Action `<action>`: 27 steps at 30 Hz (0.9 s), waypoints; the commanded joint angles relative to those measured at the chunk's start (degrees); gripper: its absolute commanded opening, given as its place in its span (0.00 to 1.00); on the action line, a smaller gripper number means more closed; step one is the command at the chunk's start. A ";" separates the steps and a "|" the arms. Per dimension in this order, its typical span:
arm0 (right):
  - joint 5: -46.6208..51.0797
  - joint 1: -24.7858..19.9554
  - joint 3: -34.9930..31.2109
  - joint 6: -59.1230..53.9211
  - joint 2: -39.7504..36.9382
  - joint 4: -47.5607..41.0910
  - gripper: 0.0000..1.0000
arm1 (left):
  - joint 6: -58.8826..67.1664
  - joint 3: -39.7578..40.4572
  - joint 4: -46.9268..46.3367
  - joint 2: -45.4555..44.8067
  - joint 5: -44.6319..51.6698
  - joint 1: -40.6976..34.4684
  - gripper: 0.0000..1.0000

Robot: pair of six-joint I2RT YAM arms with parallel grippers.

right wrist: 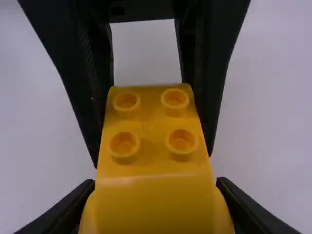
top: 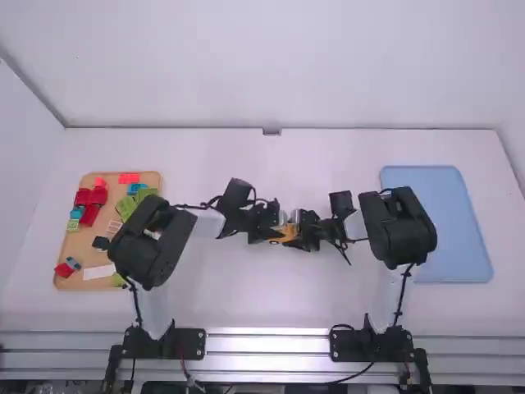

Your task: Assemble lego blocks to make yellow taxi

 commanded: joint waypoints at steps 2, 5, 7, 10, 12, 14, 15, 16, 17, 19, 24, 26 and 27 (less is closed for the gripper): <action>1.03 1.53 0.76 -0.26 0.83 0.35 0.57 | 0.33 -0.66 -2.38 0.22 -1.79 0.31 0.32; 1.05 1.53 0.76 -0.26 0.83 0.35 0.57 | 0.42 -1.27 -3.56 -1.77 -1.18 2.38 0.38; 1.05 1.55 0.76 -0.24 0.83 0.35 0.58 | 1.46 -1.66 -3.91 -2.78 1.33 3.80 0.41; 1.03 1.53 0.76 -0.24 0.83 0.35 0.58 | 5.68 -2.12 -4.44 -3.69 5.99 5.97 0.56; 1.03 1.53 0.79 -0.26 0.83 0.35 0.58 | 6.99 -2.32 -4.44 -4.81 9.73 8.28 0.83; 0.90 1.55 0.79 -0.13 0.83 0.42 0.58 | 6.88 -2.38 -4.61 -5.81 11.21 9.90 0.87; 0.81 1.55 0.76 0.61 0.81 0.98 0.58 | 6.93 -2.38 -5.09 -6.91 12.57 11.85 0.92; 0.85 1.55 0.76 1.86 0.81 1.73 0.58 | 6.88 -2.38 -5.29 -7.48 13.57 13.00 0.98; 0.87 1.55 0.76 2.91 0.81 2.27 0.58 | 6.91 -2.38 -5.53 -8.17 14.75 14.56 0.99; 0.87 1.53 0.76 6.32 0.59 4.74 0.58 | 6.45 -2.38 -5.81 -9.92 16.92 18.36 0.99; 1.57 -1.40 0.76 12.44 -4.09 5.99 0.58 | 0.35 -2.40 -3.72 -11.32 17.68 24.74 0.99; 4.48 -4.26 0.76 15.63 -8.63 3.87 0.58 | -2.08 -2.51 -3.08 -11.32 17.46 26.16 0.99; 6.10 -5.33 0.76 16.13 -10.32 2.40 0.58 | -2.19 -2.54 -3.13 -11.32 17.40 26.38 0.99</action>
